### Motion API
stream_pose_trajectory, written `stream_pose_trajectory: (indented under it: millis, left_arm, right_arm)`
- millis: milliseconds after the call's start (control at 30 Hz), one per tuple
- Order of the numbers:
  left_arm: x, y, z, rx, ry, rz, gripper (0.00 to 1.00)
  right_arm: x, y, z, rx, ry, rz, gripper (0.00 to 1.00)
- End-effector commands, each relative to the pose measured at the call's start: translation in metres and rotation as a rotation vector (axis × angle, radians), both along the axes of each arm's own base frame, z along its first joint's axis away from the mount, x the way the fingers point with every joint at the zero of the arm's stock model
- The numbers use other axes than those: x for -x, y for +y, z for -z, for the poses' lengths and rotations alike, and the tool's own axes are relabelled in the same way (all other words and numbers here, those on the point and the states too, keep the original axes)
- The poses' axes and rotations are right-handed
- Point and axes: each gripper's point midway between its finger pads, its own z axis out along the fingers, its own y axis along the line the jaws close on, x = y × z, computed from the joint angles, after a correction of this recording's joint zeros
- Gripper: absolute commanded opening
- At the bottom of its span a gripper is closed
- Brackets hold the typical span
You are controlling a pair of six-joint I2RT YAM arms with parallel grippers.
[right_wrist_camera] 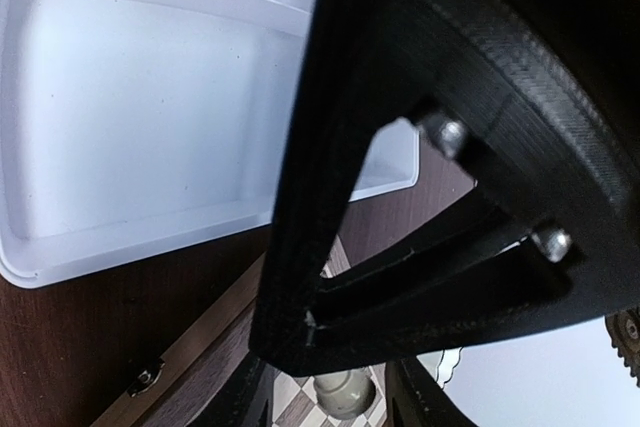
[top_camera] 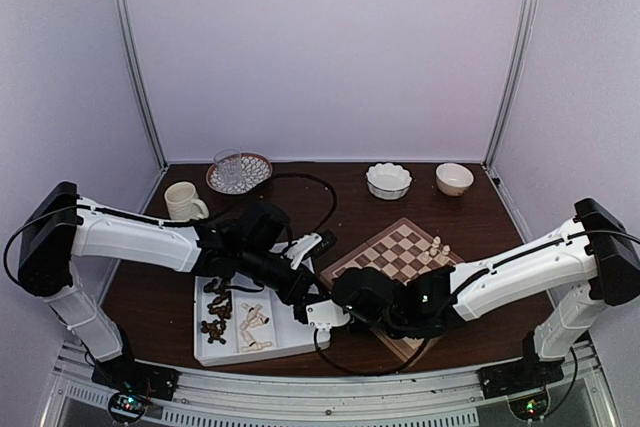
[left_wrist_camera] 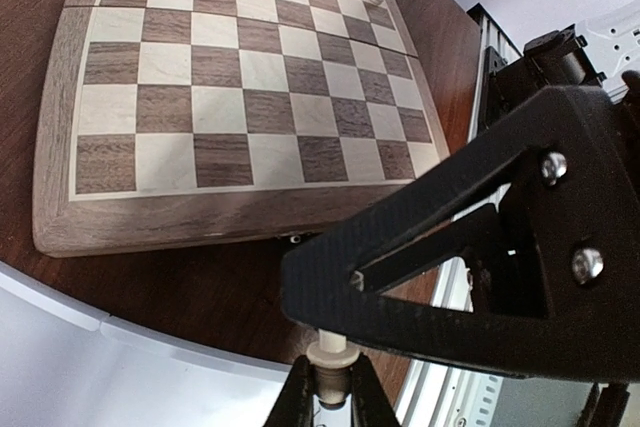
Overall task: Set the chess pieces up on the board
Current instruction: Pass from the left arm to the right
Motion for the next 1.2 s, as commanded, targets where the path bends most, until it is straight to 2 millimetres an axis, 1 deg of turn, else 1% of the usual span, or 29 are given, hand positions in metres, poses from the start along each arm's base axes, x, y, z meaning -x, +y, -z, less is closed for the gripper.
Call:
stream_pose_trajectory:
  millis: [0,300,433,467,533,600,667,800,833,867,1000,1033,1167]
  left_arm:
    - [0.000,-0.011,-0.019,0.059,-0.034,0.033,0.04]
    - [-0.001,-0.009,-0.021,0.063,-0.046,0.027,0.05]
    - [0.000,-0.008,-0.024,0.074,-0.050,0.025,0.10]
    - [0.000,-0.008,-0.025,0.078,-0.052,0.024,0.11]
    - [0.000,-0.006,-0.027,0.089,-0.064,0.020,0.15]
    - [-0.001,-0.005,-0.033,0.113,-0.086,0.012,0.20]
    - [-0.001,-0.003,-0.037,0.131,-0.101,0.004,0.28]
    - [-0.004,0.009,-0.052,0.183,-0.165,-0.049,0.50]
    - [-0.005,0.014,-0.058,0.199,-0.190,-0.068,0.55]
    - [-0.007,0.019,-0.067,0.221,-0.228,-0.095,0.59]
    - [-0.005,0.034,-0.085,0.291,-0.304,-0.121,0.64]
    - [-0.003,0.036,-0.091,0.312,-0.320,-0.119,0.65]
    - [0.004,0.043,-0.106,0.374,-0.396,-0.089,0.69]
  right_arm:
    - [0.001,0.003,0.000,0.013,-0.005,0.003,0.38]
    - [0.002,0.005,0.007,0.049,-0.005,0.003,0.21]
    - [0.002,0.005,0.007,0.053,-0.002,0.008,0.11]
    - [0.001,0.004,0.007,0.051,-0.004,0.013,0.08]
    - [0.000,0.003,0.006,0.041,-0.011,0.022,0.04]
    - [-0.001,0.003,0.003,0.022,-0.020,0.027,0.02]
    - [0.000,0.004,-0.003,-0.011,-0.019,0.030,0.01]
    - [0.001,0.001,-0.018,-0.092,-0.013,0.029,0.00]
    - [0.002,0.001,-0.023,-0.125,-0.010,0.026,0.00]
    - [0.003,0.001,-0.027,-0.153,-0.004,0.022,0.00]
    - [0.007,-0.004,-0.037,-0.234,0.053,0.005,0.00]
    - [0.008,-0.001,-0.044,-0.282,0.070,-0.001,0.00]
    - [0.014,0.002,-0.059,-0.420,0.182,-0.028,0.00]
